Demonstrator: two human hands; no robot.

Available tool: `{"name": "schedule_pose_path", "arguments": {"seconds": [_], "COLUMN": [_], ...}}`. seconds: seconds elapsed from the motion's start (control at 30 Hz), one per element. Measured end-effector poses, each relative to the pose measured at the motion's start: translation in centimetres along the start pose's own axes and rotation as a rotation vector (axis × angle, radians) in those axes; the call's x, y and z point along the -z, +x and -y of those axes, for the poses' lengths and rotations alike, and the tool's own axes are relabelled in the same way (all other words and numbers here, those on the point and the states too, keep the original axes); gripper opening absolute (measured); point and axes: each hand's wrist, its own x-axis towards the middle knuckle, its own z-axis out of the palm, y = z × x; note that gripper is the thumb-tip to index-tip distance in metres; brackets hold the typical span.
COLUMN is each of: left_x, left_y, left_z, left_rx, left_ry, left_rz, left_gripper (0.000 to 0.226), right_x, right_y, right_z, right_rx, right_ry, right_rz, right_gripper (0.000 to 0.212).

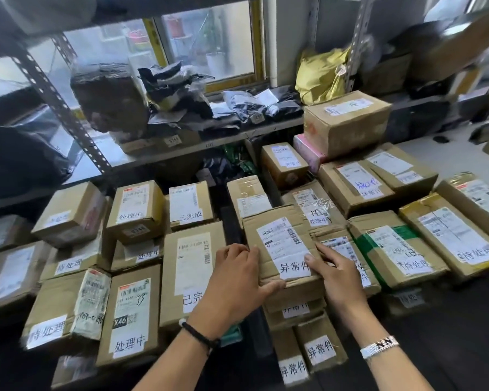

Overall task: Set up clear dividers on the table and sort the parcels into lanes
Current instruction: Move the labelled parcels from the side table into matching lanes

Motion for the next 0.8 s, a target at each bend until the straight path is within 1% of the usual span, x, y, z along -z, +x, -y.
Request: {"name": "schedule_pose_path", "arguments": {"seconds": [0.07, 0.1, 0.23, 0.37, 0.5, 0.57, 0.67, 0.8], "left_x": [-0.2, -0.3, -0.1, 0.2, 0.7, 1.1, 1.8, 3.4], "left_y": [-0.1, -0.1, 0.1, -0.2, -0.4, -0.6, -1.1, -2.8], "left_z": [0.2, 0.4, 0.8, 0.8, 1.2, 1.4, 2.6, 5.6], "left_rx": [0.002, 0.005, 0.017, 0.047, 0.059, 0.048, 0.043, 0.060], "left_ry": [0.040, 0.058, 0.119, 0.150, 0.101, 0.067, 0.015, -0.018], "left_rz": [0.024, 0.018, -0.026, -0.047, -0.074, -0.095, -0.154, -0.254], "left_gripper": [0.100, 0.101, 0.099, 0.093, 0.081, 0.079, 0.075, 0.071], "right_x": [-0.4, -0.7, -1.1, -1.0, -1.1, -1.2, -2.2, -6.0], "right_y": [0.2, 0.2, 0.6, 0.4, 0.0, -0.5, -1.5, -4.2], "right_z": [-0.1, 0.0, 0.6, 0.3, 1.1, 2.2, 4.8, 8.4], "right_rx": [-0.024, -0.019, 0.020, 0.017, 0.027, 0.073, 0.216, 0.421], "right_ry": [-0.029, -0.050, -0.134, -0.189, -0.285, -0.400, -0.579, -0.667], "right_rz": [0.024, 0.029, 0.024, 0.038, 0.031, -0.033, -0.158, -0.226], "right_gripper": [0.057, 0.058, 0.077, 0.088, 0.096, 0.094, 0.084, 0.074]}}
